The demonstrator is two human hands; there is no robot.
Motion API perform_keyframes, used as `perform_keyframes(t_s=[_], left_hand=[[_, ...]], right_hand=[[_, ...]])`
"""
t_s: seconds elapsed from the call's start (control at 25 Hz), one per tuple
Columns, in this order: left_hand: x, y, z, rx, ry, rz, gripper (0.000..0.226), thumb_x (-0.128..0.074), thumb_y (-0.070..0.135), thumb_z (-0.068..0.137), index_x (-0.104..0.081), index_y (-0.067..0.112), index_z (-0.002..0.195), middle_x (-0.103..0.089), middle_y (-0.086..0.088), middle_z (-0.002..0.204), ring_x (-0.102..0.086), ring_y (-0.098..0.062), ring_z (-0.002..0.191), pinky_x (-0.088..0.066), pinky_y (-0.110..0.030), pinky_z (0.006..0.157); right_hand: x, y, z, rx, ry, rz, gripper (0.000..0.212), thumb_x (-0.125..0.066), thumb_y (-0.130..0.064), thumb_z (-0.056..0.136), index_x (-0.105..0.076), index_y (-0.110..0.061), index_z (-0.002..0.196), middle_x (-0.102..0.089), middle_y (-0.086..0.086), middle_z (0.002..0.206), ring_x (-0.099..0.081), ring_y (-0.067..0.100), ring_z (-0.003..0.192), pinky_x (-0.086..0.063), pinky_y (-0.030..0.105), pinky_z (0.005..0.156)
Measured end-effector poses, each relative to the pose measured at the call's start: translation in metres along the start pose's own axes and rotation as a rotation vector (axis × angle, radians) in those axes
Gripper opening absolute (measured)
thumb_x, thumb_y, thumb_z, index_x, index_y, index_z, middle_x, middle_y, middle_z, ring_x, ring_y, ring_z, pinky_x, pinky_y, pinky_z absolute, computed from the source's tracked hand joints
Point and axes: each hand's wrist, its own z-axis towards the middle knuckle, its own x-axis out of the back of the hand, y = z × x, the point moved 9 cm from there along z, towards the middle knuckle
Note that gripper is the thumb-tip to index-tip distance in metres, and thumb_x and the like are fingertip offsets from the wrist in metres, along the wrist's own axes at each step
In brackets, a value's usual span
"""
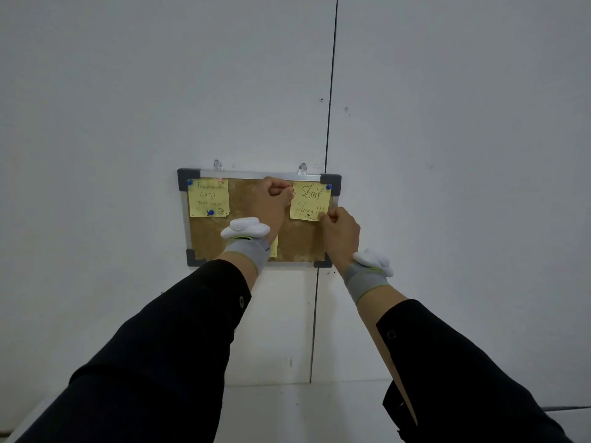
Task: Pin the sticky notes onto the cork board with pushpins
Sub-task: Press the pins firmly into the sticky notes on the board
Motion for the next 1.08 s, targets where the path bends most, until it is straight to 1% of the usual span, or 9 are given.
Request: perform_keyframes(t_s=[0.2,0.36,0.44,0.52,0.64,0.8,0.92,0.96,1.08], left_hand=[[-0.004,0.006,0.009,-0.048,-0.018,0.082,0.017,-0.066,0.014,0.082,-0.062,0.029,0.076,-0.07,0.005,0.076,-0.067,-0.014,0.075,-0.055,-0.027,0.073],[-0.002,0.012,0.014,-0.104,0.001,0.191,0.014,-0.065,0.021,0.081,-0.062,0.032,0.075,-0.067,0.016,0.074,-0.063,0.002,0.072,-0.05,-0.019,0.069],[-0.001,0.013,0.015,-0.109,0.005,0.217,0.011,-0.065,0.022,0.081,-0.063,0.031,0.077,-0.066,0.017,0.074,-0.06,0.007,0.069,-0.046,-0.014,0.066],[-0.003,0.012,0.015,-0.111,-0.001,0.24,0.005,-0.065,0.02,0.082,-0.064,0.026,0.08,-0.065,0.016,0.074,-0.059,0.005,0.07,-0.044,-0.01,0.064],[-0.007,0.014,0.011,-0.149,0.0,0.267,0.004,-0.063,0.015,0.083,-0.064,0.019,0.082,-0.063,0.015,0.073,-0.057,0.005,0.068,-0.04,-0.001,0.057],[-0.008,0.015,0.008,-0.149,0.003,0.287,0.004,-0.062,0.013,0.084,-0.063,0.016,0.082,-0.062,0.009,0.073,-0.056,0.001,0.066,-0.041,-0.008,0.058],[-0.009,0.022,0.007,-0.187,-0.014,0.411,0.004,-0.06,0.017,0.084,-0.063,0.017,0.081,-0.065,0.006,0.076,-0.055,-0.001,0.065,-0.037,-0.004,0.053],[-0.01,0.024,0.007,-0.2,-0.021,0.452,0.003,-0.06,0.018,0.084,-0.063,0.017,0.082,-0.065,0.004,0.078,-0.055,-0.004,0.065,-0.038,-0.006,0.053],[-0.014,0.023,0.007,-0.21,-0.038,0.505,0.004,-0.059,0.016,0.083,-0.06,0.014,0.08,-0.066,-0.005,0.084,-0.058,-0.019,0.073,-0.047,-0.027,0.063]], right_hand=[[-0.003,0.004,0.001,0.012,-0.015,-0.013,0.011,-0.052,-0.026,0.094,-0.05,-0.017,0.087,-0.065,0.007,0.097,-0.054,0.019,0.083,-0.042,0.03,0.072],[-0.004,0.004,0.004,0.047,-0.014,-0.022,0.011,-0.052,-0.024,0.094,-0.051,-0.016,0.086,-0.061,0.003,0.09,-0.054,0.019,0.081,-0.043,0.03,0.072],[-0.003,0.005,0.004,0.048,-0.011,-0.014,0.011,-0.052,-0.023,0.094,-0.052,-0.013,0.088,-0.059,0.002,0.088,-0.053,0.019,0.08,-0.041,0.029,0.071],[-0.001,0.008,0.004,0.044,-0.003,0.006,0.013,-0.052,-0.023,0.094,-0.055,-0.01,0.093,-0.061,0.003,0.089,-0.054,0.019,0.081,-0.041,0.029,0.071],[0.0,0.008,0.006,0.053,-0.008,0.005,0.011,-0.052,-0.022,0.094,-0.052,-0.013,0.089,-0.059,0.001,0.087,-0.054,0.019,0.08,-0.041,0.028,0.071],[-0.001,0.008,0.007,0.06,-0.006,-0.006,0.011,-0.052,-0.022,0.094,-0.054,-0.011,0.091,-0.059,0.001,0.087,-0.054,0.019,0.08,-0.042,0.028,0.071],[-0.003,0.009,0.006,0.057,-0.001,0.004,0.014,-0.051,-0.022,0.095,-0.054,-0.008,0.095,-0.059,0.001,0.089,-0.054,0.018,0.081,-0.042,0.027,0.071],[-0.003,0.009,0.006,0.058,0.001,0.007,0.014,-0.051,-0.022,0.095,-0.054,-0.008,0.095,-0.059,0.002,0.089,-0.054,0.018,0.081,-0.042,0.027,0.071],[-0.004,0.009,0.006,0.06,-0.003,0.013,0.016,-0.05,-0.023,0.095,-0.054,-0.007,0.096,-0.06,0.004,0.092,-0.055,0.018,0.082,-0.043,0.027,0.072]])
